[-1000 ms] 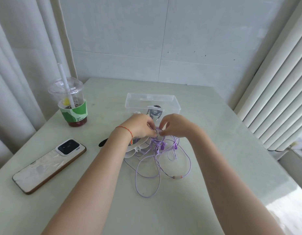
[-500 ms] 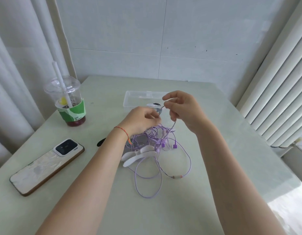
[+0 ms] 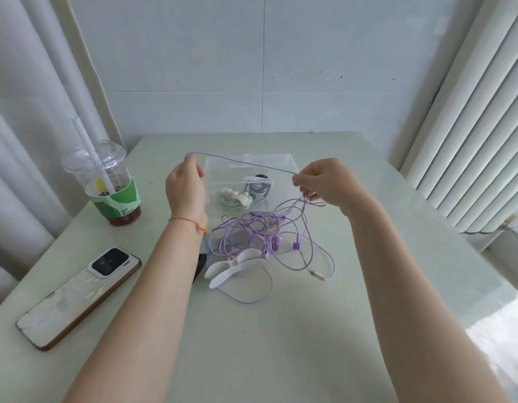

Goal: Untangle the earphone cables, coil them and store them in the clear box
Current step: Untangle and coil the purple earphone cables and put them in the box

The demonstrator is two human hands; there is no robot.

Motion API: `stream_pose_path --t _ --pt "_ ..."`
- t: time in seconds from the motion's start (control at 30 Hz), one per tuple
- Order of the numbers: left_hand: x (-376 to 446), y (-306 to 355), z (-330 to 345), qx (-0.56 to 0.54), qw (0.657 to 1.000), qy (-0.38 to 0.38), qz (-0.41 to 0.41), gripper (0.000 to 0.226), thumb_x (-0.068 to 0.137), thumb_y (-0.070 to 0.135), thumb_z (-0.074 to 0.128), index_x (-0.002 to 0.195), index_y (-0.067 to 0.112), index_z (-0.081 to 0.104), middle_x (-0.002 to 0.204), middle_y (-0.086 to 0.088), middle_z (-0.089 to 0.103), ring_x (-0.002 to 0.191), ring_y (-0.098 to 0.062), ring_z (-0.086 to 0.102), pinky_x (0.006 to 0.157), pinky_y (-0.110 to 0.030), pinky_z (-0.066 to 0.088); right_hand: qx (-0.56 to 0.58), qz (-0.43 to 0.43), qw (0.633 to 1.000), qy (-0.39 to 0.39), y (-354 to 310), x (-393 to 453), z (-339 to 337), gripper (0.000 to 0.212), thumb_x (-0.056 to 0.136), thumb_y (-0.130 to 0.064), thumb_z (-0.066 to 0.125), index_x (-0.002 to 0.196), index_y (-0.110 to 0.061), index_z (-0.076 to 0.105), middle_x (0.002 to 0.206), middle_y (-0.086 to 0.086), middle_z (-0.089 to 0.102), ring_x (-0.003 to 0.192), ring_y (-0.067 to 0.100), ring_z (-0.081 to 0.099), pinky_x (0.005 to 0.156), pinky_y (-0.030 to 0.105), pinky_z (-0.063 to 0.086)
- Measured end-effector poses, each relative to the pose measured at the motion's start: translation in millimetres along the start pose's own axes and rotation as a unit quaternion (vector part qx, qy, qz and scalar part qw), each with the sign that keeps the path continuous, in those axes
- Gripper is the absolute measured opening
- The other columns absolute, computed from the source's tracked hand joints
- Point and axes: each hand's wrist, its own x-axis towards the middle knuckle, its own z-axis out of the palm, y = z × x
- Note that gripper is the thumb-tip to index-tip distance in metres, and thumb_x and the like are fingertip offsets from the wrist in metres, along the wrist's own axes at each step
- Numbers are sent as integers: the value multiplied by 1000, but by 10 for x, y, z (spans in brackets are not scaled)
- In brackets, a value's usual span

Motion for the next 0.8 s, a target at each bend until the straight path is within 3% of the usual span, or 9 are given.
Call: stream_pose_path --t 0.1,0.23,0.33,0.4,0.47,0.57,0.67,0.73,0.8 --pt "-90 30 30 38 989 -144 -25 34 94 25 48 62 15 54 41 7 32 34 -10 22 39 -14 12 -65 -12 997 -28 -45 -63 -1 10 85 -17 68 87 -9 75 69 3 63 59 15 55 57 25 48" --pt "-299 78 80 165 928 -335 7 21 77 32 69 88 14 74 67 5 57 55 -8 46 41 -17 26 78 -35 993 -80 -158 -127 86 14 88 -10 66 88 3 70 69 9 66 51 17 58 47 25 47" --pt "-438 33 163 170 876 -452 23 19 86 19 71 99 6 72 83 4 67 76 -3 58 63 -10 43 158 -69 981 -89 -243 -156 160 17 90 -12 65 79 0 64 65 8 64 52 19 58 46 25 45" --pt "-443 -31 183 199 870 -449 39 9 85 16 73 90 8 72 83 -1 69 79 -7 61 78 -19 47 184 -82 979 -34 -277 -144 164 19 93 -14 62 76 -6 59 66 6 64 59 19 59 51 26 47" --pt "-390 -68 155 263 864 -426 48 4 81 15 76 81 14 72 74 1 69 72 -10 62 81 -29 49 250 -64 966 11 -296 -130 124 19 97 -15 53 79 -9 52 68 8 65 65 23 64 58 33 55" --pt "-289 -92 77 324 854 -406 45 9 78 14 79 77 14 70 68 -3 63 64 -15 56 74 -31 46 304 -19 951 42 -294 -132 38 21 99 -14 46 79 -10 49 50 2 54 44 20 56 55 38 56" --pt "-230 -40 -2 303 868 -392 32 14 76 21 81 79 13 70 66 1 63 58 -11 54 62 -19 45 185 -22 981 44 -224 -127 -6 24 96 -17 53 74 -10 57 38 -10 35 34 11 27 43 22 30" --pt "-188 12 -50 304 878 -369 35 15 79 23 78 80 11 69 61 3 65 51 -8 52 49 -12 40 99 -17 995 28 -186 -130 -42 22 92 -18 58 73 -9 65 41 -10 34 40 13 22 43 20 20" --pt "-130 39 -90 305 901 -301 63 16 82 26 75 76 12 70 60 5 67 50 -6 53 49 -11 40 10 -8 1000 13 -155 -135 -113 19 88 -20 63 75 -10 72 51 -1 35 45 16 22 43 20 19"
